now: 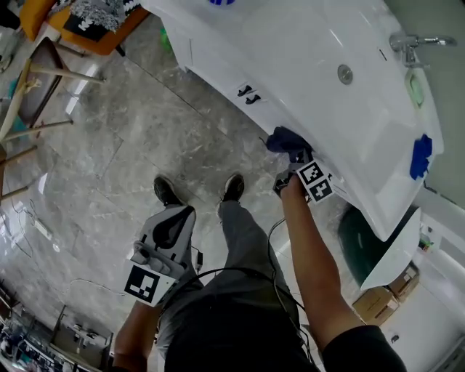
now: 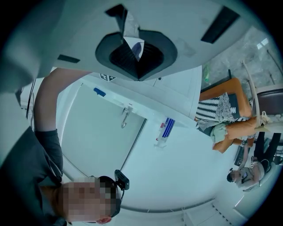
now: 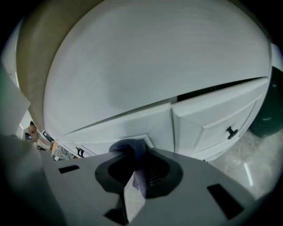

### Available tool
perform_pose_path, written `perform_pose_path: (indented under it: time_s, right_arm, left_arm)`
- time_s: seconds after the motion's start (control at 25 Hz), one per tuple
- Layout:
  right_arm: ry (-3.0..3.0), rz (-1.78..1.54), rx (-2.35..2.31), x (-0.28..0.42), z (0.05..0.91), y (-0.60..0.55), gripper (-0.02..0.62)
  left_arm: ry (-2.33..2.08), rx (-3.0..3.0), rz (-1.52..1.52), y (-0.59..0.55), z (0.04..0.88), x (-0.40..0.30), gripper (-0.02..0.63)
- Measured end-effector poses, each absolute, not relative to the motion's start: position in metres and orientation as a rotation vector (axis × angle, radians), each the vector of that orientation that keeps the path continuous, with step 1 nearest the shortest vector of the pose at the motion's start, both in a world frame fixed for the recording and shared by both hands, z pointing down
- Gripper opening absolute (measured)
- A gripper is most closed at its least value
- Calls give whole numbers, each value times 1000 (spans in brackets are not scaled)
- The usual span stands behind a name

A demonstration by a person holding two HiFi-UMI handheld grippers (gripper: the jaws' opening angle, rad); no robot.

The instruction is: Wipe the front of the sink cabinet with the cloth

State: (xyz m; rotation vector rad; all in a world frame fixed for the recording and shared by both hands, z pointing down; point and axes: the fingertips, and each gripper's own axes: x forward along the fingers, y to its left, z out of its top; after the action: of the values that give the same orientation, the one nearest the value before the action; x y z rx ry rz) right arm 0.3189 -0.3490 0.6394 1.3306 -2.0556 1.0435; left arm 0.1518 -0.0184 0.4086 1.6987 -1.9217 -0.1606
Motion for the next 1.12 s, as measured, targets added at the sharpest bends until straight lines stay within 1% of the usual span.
perform_pose_path:
  time_s: [0.16, 0.4, 0.6, 0.84, 0.96, 1.12]
  right_arm:
    - [-2058, 988, 1197, 322, 630, -337, 48]
    - [-2098, 902, 1016, 289, 582, -289, 48]
    - [-2135, 827, 901, 261, 537, -226, 48]
    - [-2191, 766, 905, 236, 491, -179, 48]
    - [-2170, 742, 960, 224, 469, -154, 49]
    - [-2172, 763, 982, 198, 467, -140, 48]
  left_arm:
    - [-1947, 1709, -170, -20, 375, 162, 4]
    - [-2052, 1697, -151, 6, 321, 153, 3]
    - [-2103, 1693, -174, 48, 291, 123, 3]
    - [-2049, 1814, -178, 98, 263, 82, 4]
    - [-2051, 1843, -131, 129, 253, 50, 4]
    - [-2093, 1832, -92, 145, 246, 1, 4]
